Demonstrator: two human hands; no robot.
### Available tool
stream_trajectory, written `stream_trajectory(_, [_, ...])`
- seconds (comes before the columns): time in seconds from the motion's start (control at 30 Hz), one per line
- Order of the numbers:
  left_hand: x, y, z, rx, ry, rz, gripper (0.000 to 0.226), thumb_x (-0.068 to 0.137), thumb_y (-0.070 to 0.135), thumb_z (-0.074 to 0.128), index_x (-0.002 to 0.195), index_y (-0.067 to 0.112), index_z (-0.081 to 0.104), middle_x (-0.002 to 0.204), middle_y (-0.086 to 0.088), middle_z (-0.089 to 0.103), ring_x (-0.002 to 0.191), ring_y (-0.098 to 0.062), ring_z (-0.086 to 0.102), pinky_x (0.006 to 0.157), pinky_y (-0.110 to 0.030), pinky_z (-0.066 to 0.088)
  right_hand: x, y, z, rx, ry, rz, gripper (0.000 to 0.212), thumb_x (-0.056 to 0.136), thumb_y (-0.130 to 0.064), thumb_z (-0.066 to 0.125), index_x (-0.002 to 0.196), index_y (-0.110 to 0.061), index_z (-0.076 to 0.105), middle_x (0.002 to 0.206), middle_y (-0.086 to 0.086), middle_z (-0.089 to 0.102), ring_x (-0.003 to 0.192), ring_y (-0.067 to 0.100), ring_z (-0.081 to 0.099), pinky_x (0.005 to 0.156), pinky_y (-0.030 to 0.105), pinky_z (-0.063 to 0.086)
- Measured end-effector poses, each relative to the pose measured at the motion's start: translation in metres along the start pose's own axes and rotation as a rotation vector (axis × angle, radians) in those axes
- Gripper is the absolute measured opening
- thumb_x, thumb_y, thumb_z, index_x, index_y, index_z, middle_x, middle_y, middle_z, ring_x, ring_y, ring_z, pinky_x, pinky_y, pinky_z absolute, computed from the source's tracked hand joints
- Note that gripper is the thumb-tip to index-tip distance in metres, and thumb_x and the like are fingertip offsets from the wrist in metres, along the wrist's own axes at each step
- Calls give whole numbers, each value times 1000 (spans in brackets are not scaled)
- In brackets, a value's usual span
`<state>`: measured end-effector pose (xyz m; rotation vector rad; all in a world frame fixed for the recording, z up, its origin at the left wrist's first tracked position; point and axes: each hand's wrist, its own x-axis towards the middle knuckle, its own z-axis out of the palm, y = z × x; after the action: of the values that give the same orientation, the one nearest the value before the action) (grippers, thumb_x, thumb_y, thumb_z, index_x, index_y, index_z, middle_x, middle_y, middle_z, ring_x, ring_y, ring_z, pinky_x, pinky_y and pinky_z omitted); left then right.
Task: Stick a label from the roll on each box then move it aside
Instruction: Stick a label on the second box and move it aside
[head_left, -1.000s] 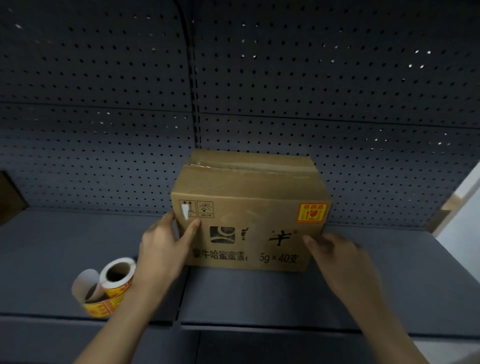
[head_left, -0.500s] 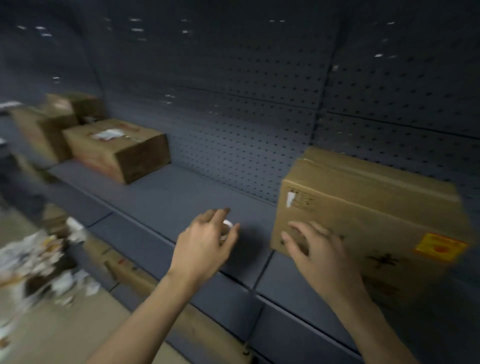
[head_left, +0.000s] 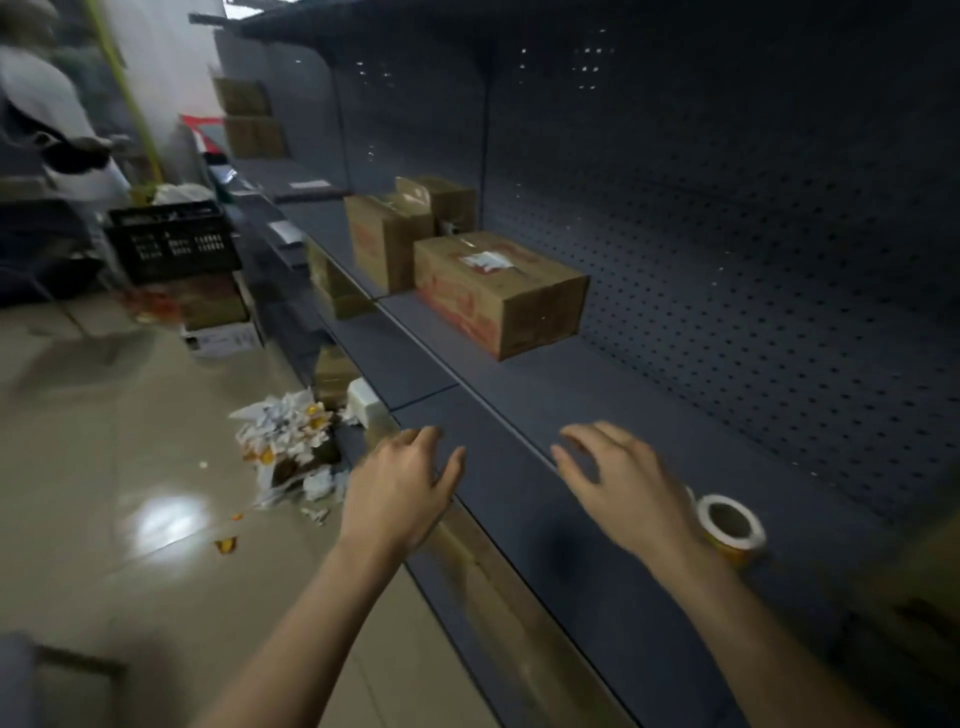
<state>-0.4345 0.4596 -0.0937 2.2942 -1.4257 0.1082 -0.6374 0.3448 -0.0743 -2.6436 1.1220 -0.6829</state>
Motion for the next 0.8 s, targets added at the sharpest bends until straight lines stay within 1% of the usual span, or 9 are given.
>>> stream_trajectory(0.07, [8, -38, -7, -28, 37, -59, 49, 98, 55, 40, 129, 23, 60, 118, -2, 67, 105, -27, 64, 71, -36, 52, 24, -27, 20, 10, -11, -38, 40, 99, -41, 53, 128, -16, 64, 124, 0, 66, 112, 21, 62, 88, 37, 54])
stream_trajectory(0.17, [19, -92, -10, -110, 115, -105, 49, 97, 56, 39, 126, 22, 59, 109, -3, 68, 98, -27, 65, 67, -37, 53, 56, -59, 48, 19, -5, -81, 39, 99, -40, 54, 129, -16, 63, 125, 0, 65, 113, 20, 62, 90, 35, 53])
stream_trajectory(0.2, [21, -108, -10, -148, 129, -114, 51, 97, 58, 37, 127, 22, 57, 107, -3, 68, 97, -26, 66, 69, -38, 55, 65, -68, 55, 24, -1, -87, 40, 99, -39, 54, 130, -16, 62, 127, 0, 64, 115, 19, 60, 93, 35, 52])
stream_trajectory(0.23, [24, -123, -11, -189, 144, -130, 54, 96, 59, 36, 129, 22, 56, 109, -2, 67, 99, -24, 66, 73, -39, 56, 75, -76, 63, 31, 0, -92, 40, 99, -39, 55, 131, -15, 62, 129, 1, 64, 118, 20, 59, 96, 36, 51])
stream_trajectory(0.3, [28, -146, -15, -220, 184, -162, 53, 97, 56, 40, 134, 21, 55, 118, -2, 66, 105, -23, 64, 82, -40, 56, 94, -90, 79, 62, 5, -98, 42, 98, -38, 56, 132, -14, 61, 131, 2, 63, 122, 20, 57, 100, 38, 49])
stream_trajectory(0.37, [35, -165, -18, -217, 222, -187, 50, 98, 50, 45, 138, 21, 53, 123, -2, 64, 108, -24, 63, 86, -40, 54, 113, -101, 94, 88, 4, -104, 43, 98, -39, 55, 134, -15, 59, 133, 1, 61, 124, 20, 55, 102, 38, 48])
stream_trajectory(0.5, [60, -191, -20, -202, 234, -213, 51, 98, 52, 41, 139, 23, 52, 130, 0, 62, 117, -23, 60, 91, -40, 53, 154, -115, 122, 119, 0, -115, 44, 98, -39, 55, 135, -16, 58, 133, 0, 60, 124, 18, 54, 102, 39, 47])
stream_trajectory(0.7, [132, -217, -16, -140, 222, -190, 48, 97, 48, 46, 138, 23, 52, 131, 0, 62, 120, -22, 57, 88, -35, 48, 228, -118, 165, 161, 9, -111, 45, 98, -41, 53, 136, -18, 56, 134, -2, 57, 125, 18, 52, 102, 42, 47])
stream_trajectory(0.8, [182, -228, -13, -125, 189, -167, 46, 98, 48, 46, 137, 25, 52, 129, 2, 62, 119, -22, 57, 82, -33, 46, 272, -116, 182, 174, 20, -101, 45, 99, -41, 52, 137, -19, 55, 135, -3, 57, 125, 18, 50, 102, 42, 46])
